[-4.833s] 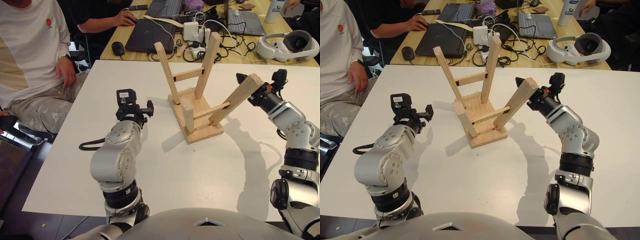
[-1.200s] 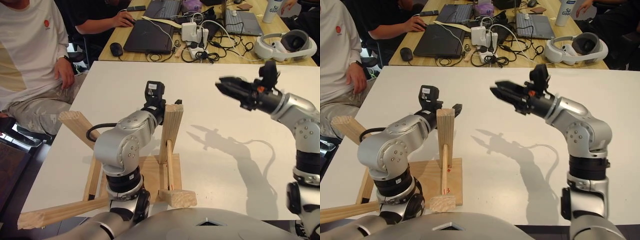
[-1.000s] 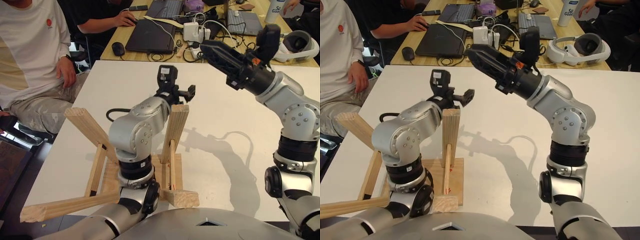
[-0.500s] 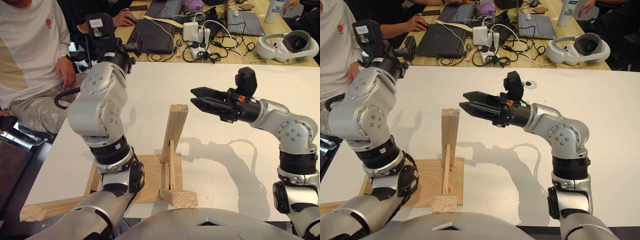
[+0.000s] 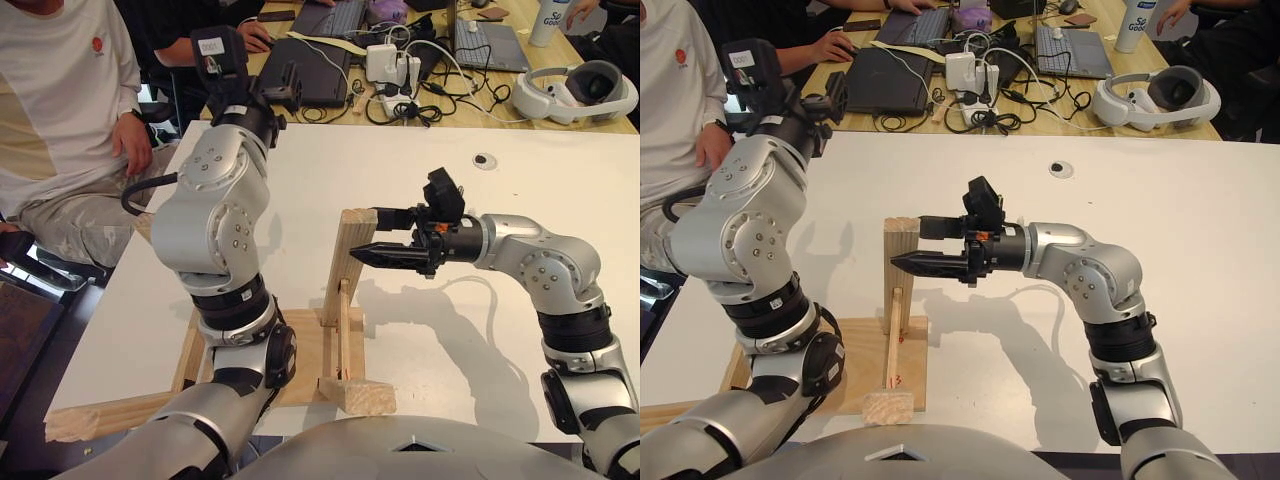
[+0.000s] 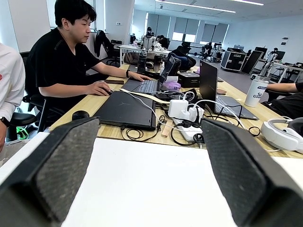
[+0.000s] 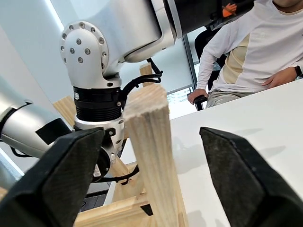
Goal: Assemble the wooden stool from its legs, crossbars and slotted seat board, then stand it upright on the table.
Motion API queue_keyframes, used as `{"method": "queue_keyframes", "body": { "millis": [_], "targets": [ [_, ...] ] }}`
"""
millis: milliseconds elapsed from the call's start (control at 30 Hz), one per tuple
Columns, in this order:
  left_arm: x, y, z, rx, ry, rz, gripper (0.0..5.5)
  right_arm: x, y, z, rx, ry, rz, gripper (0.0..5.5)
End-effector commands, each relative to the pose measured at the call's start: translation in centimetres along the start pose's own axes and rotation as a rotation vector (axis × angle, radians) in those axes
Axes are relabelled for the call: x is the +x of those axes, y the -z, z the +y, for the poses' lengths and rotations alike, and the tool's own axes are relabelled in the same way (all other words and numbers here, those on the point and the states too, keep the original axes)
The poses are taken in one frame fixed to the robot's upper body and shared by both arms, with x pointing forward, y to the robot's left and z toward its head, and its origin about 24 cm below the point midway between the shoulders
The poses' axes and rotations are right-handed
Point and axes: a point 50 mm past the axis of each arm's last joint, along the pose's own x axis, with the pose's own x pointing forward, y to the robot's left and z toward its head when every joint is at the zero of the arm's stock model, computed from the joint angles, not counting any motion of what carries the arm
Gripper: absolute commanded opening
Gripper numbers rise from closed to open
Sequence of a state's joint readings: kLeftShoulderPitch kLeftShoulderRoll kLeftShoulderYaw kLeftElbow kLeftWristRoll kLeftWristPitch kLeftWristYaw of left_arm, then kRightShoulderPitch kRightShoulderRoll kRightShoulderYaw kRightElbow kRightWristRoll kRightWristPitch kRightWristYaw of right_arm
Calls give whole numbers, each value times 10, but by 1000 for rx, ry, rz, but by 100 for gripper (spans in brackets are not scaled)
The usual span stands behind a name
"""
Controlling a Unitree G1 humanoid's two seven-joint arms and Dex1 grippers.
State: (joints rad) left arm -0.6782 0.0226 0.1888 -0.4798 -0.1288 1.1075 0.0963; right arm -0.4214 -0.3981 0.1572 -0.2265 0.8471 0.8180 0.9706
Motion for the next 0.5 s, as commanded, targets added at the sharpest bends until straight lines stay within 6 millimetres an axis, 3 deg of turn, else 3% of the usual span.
{"method": "queue_keyframes", "body": {
  "millis": [33,367,500],
  "targets": [
    [-1,-4,-5,9,13,-20,392,0,0,-6,-33,46,-11,315],
    [-2,-8,-5,36,3,-43,392,-7,-2,-19,-176,170,13,130],
    [-2,-9,-6,40,3,-50,392,-17,-8,-24,-236,226,23,121]
  ]
}}
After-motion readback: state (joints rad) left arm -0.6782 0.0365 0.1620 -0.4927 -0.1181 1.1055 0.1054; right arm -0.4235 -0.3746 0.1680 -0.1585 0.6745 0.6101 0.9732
